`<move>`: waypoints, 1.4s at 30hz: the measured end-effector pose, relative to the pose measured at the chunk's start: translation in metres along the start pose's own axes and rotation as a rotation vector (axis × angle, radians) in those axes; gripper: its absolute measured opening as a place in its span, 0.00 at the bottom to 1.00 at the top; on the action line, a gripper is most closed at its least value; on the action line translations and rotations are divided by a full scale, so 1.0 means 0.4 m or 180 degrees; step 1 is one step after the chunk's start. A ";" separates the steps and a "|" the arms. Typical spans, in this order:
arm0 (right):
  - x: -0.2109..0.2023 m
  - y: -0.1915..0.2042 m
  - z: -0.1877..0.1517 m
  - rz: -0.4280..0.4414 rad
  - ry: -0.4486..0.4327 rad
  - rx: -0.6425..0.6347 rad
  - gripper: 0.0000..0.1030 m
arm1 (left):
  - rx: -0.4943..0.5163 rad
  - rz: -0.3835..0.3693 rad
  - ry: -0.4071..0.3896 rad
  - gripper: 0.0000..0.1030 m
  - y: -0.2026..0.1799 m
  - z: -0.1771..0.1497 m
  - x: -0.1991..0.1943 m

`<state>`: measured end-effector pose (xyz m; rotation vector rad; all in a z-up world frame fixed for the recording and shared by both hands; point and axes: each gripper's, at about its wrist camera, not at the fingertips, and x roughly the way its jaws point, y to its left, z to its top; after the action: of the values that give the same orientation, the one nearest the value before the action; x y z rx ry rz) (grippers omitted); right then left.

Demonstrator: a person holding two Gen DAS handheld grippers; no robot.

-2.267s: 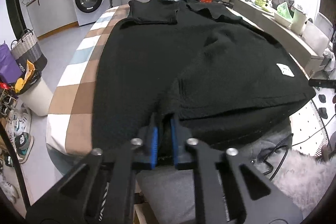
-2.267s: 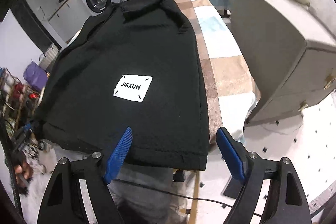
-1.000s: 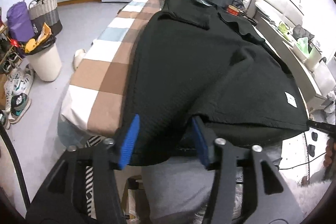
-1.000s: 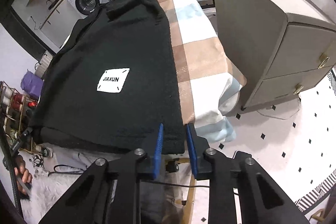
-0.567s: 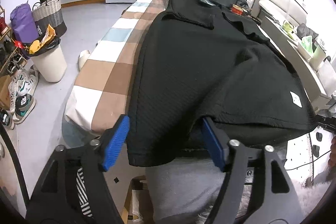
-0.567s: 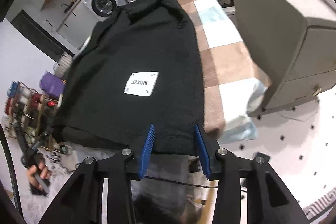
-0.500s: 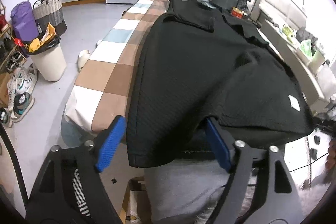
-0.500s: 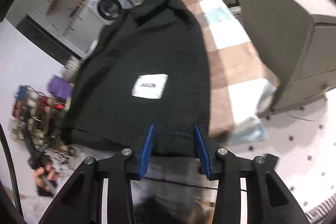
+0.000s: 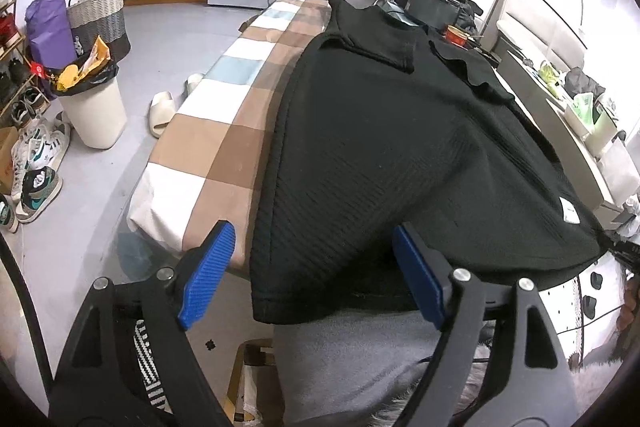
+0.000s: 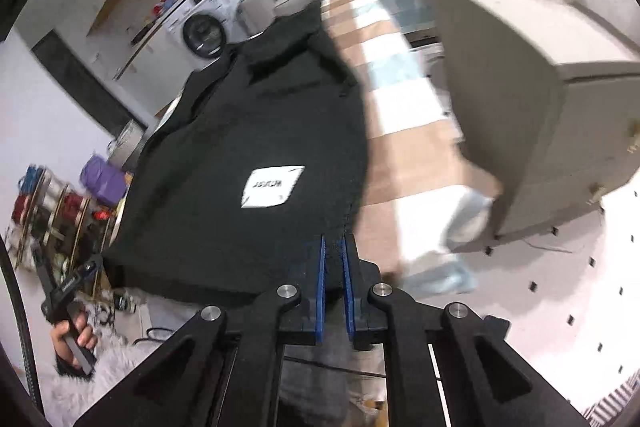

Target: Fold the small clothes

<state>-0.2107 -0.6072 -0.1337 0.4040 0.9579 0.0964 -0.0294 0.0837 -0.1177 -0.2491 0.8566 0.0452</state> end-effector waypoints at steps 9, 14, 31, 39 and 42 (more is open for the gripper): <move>0.039 -0.037 -0.008 -0.0289 0.0391 -0.0039 0.17 | -0.0150 0.0074 0.0103 0.77 0.048 0.005 0.016; 0.007 -0.056 -0.008 -0.0122 0.0351 0.0027 0.36 | -0.0358 -0.0092 0.0293 0.77 0.093 -0.008 0.032; 0.019 -0.031 -0.019 -0.0030 0.0443 -0.0044 0.39 | -0.0512 -0.0880 0.0737 0.59 0.095 -0.049 0.100; 0.012 -0.035 -0.017 -0.0010 0.0430 -0.0035 0.40 | -0.0379 -0.0903 0.0671 0.59 0.084 -0.037 0.091; 0.017 -0.037 -0.018 -0.0011 0.0446 -0.0028 0.40 | -0.0512 -0.0767 0.0816 0.59 0.107 -0.052 0.127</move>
<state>-0.2141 -0.6170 -0.1481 0.3912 1.0958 0.1270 -0.0175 0.1170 -0.1773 -0.5158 1.0736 -0.1461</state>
